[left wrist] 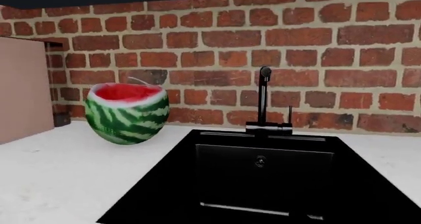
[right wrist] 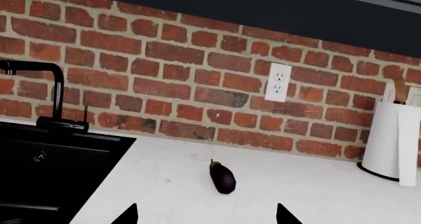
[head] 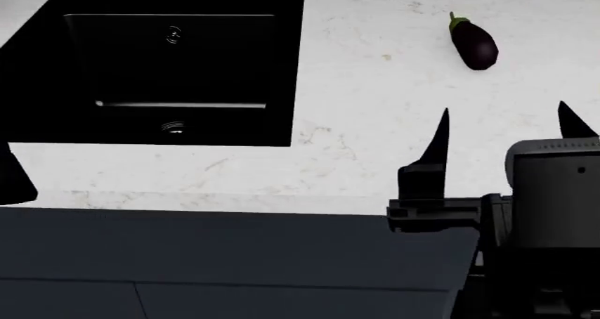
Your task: Pick the eggplant from the counter and place it in the sink
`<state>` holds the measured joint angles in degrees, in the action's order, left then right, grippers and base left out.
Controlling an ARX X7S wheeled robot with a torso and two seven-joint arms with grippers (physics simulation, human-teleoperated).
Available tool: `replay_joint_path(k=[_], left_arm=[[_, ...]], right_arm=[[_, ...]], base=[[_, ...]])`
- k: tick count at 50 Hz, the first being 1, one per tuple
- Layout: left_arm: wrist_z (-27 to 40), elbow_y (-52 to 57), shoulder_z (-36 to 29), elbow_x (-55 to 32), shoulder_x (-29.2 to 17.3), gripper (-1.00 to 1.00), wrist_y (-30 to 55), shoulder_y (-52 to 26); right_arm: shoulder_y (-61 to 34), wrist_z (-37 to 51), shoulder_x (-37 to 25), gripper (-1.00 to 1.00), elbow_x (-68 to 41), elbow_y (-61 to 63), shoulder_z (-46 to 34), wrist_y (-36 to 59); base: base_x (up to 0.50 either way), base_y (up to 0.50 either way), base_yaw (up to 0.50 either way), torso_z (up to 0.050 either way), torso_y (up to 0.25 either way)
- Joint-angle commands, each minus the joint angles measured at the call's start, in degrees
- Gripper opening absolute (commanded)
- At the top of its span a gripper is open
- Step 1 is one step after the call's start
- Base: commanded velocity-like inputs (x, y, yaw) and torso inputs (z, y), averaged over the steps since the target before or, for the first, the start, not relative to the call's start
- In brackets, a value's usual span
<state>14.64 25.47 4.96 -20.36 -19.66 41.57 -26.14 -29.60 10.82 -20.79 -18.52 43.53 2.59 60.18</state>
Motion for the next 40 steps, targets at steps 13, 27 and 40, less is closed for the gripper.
replay_joint_path(k=[13,27,40], left_arm=[[2.1,2.8,5.0,-2.0,-2.0,1.00,4.2,-0.4],[2.4,3.0,5.7,-2.4,-2.0,1.00,4.1,0.1],[2.5,3.5,5.9,-3.0,-2.2,1.00,4.5,0.1]], right_arm=[[-8.0,-3.1,-1.9,1.00,-7.7,4.4,8.8,14.7],[-8.7,-3.7,-1.9,1.00,-8.9,4.1,8.8,14.7],[-8.9,-4.4,-2.2,1.00,-10.3,4.8,8.3,15.2]], base=[[0.07,-0.04,0.00,0.000,0.000],[0.42,-0.28,0.00,0.000,0.000],[0.46,-0.19,0.00,0.000,0.000]])
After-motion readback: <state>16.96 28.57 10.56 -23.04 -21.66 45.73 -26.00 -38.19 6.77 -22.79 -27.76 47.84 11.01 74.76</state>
